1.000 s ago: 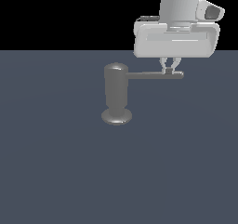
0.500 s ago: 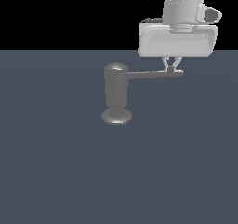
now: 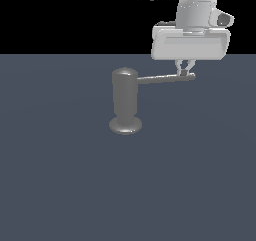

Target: Turn on the faucet by rotating a designated handle.

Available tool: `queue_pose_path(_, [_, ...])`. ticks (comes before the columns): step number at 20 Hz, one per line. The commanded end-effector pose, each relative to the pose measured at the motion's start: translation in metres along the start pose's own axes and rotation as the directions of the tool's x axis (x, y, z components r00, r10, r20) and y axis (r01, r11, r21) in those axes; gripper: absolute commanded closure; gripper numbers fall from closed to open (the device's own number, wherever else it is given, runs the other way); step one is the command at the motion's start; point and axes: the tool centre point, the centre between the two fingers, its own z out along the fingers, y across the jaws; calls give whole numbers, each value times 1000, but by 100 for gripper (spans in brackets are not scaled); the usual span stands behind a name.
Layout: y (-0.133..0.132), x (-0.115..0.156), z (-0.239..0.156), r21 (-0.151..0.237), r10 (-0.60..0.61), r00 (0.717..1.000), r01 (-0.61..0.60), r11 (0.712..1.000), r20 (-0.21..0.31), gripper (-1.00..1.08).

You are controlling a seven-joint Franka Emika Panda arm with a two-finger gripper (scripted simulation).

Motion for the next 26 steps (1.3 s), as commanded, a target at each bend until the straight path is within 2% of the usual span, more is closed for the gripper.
queue_pose_path(1, [25,-4,14,-3,34,999,-34,999,25,108])
queue_pose_path(4, [29,0,15,-3,36,999,-36,999,27,108])
queue_pose_path(5, [3,10,0,3,-6,1000,6,1000,0,108])
queue_pose_path(26, [2,69,7,1,10,1000,-10,1000,10,108])
